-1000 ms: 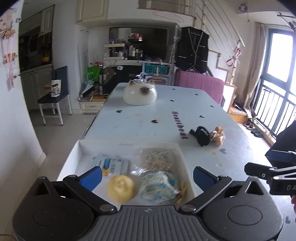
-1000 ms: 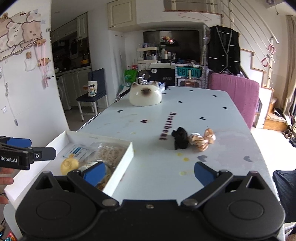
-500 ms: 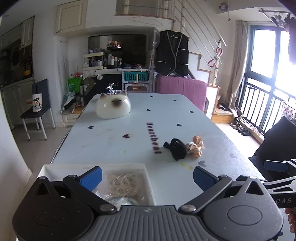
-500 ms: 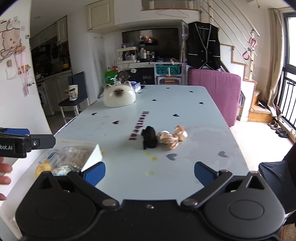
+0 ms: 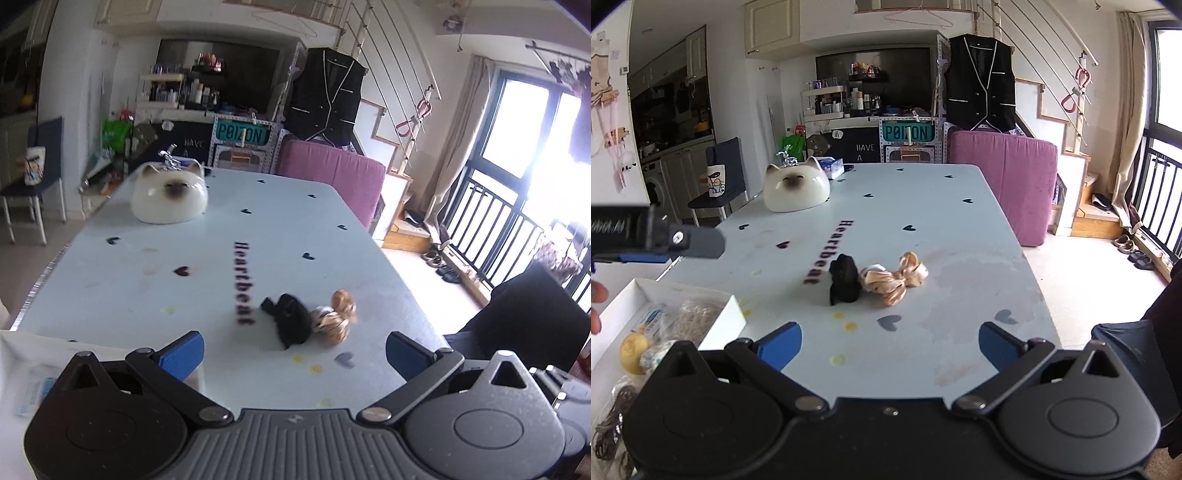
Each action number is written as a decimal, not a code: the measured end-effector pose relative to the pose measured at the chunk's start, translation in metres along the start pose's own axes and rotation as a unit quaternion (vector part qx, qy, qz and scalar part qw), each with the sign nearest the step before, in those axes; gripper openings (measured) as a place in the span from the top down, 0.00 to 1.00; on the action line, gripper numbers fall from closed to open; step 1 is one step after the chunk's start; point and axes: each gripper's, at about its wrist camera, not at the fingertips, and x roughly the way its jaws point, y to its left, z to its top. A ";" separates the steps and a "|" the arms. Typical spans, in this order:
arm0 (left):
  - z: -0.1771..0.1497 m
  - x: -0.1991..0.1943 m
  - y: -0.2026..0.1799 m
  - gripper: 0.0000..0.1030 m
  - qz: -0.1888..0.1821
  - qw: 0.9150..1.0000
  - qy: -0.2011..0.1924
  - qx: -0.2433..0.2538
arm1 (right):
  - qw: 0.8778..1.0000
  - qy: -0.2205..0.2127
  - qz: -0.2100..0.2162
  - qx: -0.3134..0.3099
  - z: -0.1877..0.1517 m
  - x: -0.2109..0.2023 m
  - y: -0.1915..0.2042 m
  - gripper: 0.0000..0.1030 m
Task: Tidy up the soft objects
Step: 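Move both tools from the box toward the black item and peach bow, then grasp the black fabric item with the left tool while the right tool grasps the peach ribbon bow, then carry the black item and peach bow over the white box with both tools, then lower the black item and peach bow into the box and open both tools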
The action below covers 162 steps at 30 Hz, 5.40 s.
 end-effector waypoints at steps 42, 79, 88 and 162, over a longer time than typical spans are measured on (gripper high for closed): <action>0.008 0.214 0.055 0.73 0.018 0.978 0.120 -0.168 | 0.975 0.082 0.093 -0.186 0.055 0.223 -0.005 0.00; -0.001 0.158 0.030 0.80 -0.020 0.989 0.106 -0.103 | 0.994 0.076 0.061 -0.045 0.042 0.174 -0.025 0.78; -0.002 0.106 0.011 0.80 -0.044 0.993 0.090 -0.066 | 0.997 0.042 0.063 -0.016 0.044 0.118 -0.021 0.78; -0.147 -0.158 0.217 0.59 0.096 0.985 0.134 -0.041 | 0.946 0.121 0.290 -0.073 -0.010 0.065 0.320 0.70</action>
